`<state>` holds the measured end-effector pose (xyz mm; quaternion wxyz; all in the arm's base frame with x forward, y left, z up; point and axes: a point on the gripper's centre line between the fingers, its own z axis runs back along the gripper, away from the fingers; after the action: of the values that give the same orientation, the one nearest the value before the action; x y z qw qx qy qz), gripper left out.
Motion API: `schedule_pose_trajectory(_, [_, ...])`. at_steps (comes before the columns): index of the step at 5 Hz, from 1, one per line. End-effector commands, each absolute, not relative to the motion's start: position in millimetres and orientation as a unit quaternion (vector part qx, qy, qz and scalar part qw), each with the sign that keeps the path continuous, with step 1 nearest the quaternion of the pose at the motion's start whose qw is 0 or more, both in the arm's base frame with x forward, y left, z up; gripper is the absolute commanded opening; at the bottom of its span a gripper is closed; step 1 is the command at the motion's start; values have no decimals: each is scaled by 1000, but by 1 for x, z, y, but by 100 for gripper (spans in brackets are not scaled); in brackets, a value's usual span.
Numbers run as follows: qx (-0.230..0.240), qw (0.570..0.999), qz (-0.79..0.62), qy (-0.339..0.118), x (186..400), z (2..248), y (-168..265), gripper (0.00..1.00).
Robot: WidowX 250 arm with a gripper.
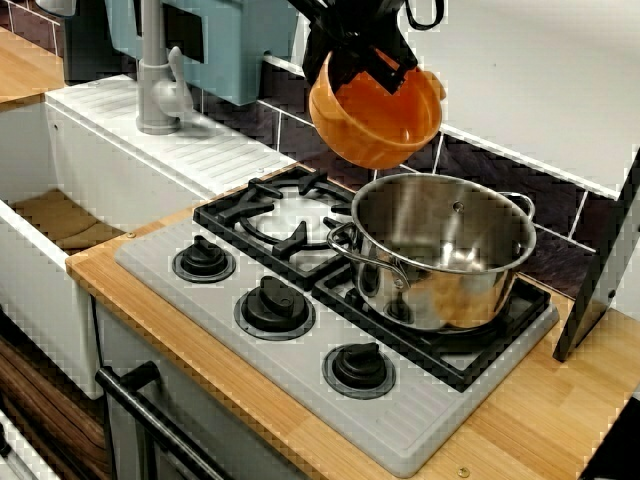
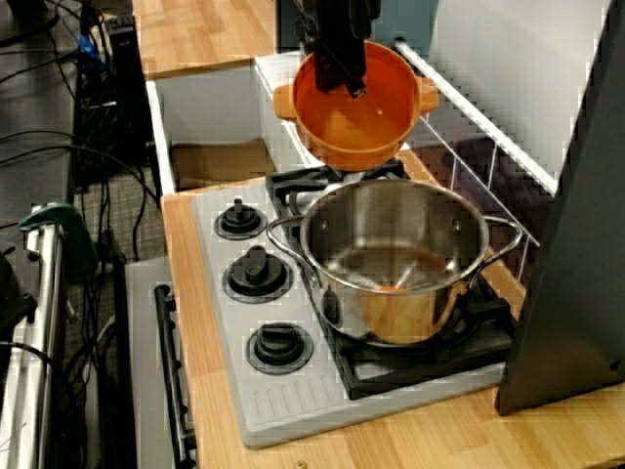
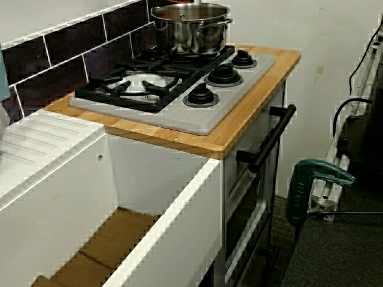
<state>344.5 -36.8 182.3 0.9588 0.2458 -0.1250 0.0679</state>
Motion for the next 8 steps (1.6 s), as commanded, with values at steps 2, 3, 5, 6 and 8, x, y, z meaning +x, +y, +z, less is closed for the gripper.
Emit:
schedule_pose_trajectory(2, [241,955,76,-155,332,203,-30,0])
schedule_pose_trajectory(3, [240,955,82,-155,331,204,-28,0])
schedule_pose_trajectory(5, [207,964,91,-140,335,208,-12,0])
schedule_pose_trajectory(6, [173,971,90,-137,339,203,3,0])
schedule_pose_trajectory(8, [115,983,85,-117,342,190,23,0])
